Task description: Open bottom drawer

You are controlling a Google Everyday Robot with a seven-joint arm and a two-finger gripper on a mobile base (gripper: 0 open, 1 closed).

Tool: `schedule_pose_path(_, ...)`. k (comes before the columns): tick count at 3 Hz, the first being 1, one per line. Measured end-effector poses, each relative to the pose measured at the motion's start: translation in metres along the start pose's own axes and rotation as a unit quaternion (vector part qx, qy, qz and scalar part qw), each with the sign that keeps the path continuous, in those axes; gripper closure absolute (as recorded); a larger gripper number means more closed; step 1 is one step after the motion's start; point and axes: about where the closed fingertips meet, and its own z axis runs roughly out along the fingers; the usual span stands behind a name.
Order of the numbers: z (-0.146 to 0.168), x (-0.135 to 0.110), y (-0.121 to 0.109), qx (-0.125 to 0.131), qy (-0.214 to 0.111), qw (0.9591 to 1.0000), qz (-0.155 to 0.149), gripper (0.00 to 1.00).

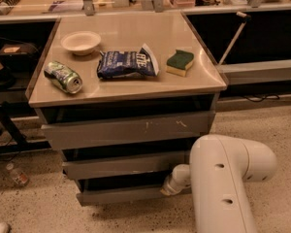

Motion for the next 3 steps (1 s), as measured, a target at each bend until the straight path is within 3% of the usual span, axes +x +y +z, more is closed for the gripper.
schedule_pose_path(3,-0.0051,0.0082,0.0114,-0.008,0.007,0.9999,0.008,1.00)
